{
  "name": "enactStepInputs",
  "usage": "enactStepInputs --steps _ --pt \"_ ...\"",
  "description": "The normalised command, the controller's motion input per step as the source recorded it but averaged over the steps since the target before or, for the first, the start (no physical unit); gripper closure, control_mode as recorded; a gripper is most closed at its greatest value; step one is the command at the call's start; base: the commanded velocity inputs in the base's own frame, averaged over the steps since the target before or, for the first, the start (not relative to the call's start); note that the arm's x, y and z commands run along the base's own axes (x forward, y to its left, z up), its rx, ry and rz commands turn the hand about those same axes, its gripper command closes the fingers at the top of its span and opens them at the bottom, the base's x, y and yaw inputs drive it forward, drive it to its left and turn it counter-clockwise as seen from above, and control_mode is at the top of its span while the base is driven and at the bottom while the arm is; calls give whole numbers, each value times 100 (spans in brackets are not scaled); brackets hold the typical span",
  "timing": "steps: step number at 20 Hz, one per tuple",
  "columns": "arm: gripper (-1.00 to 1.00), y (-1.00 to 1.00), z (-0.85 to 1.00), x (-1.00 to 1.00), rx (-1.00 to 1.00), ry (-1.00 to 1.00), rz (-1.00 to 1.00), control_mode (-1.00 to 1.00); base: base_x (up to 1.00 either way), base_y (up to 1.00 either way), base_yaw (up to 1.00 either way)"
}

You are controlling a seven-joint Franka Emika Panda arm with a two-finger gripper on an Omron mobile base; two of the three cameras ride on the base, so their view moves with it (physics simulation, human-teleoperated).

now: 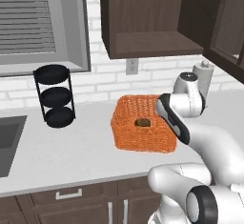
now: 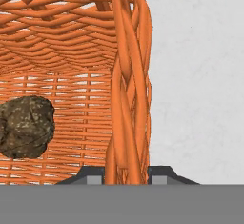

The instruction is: Open the cabinet, pick up the bread from the cabinet and place it in the basket. Then move the basket to the dining counter.

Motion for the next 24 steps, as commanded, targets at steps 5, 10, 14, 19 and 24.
enactStepInputs --steps 5,10,14,19,24 --pt "100 40 50 -1 8 -7 -9 -100 0 0 0" --pt "100 20 59 -7 21 3 -8 -100 0 0 0" --pt "100 0 61 -26 18 3 -1 -100 0 0 0" --pt "100 8 45 -45 2 0 0 -100 0 0 0" --pt "100 2 22 -46 -3 -2 0 -100 0 0 0"
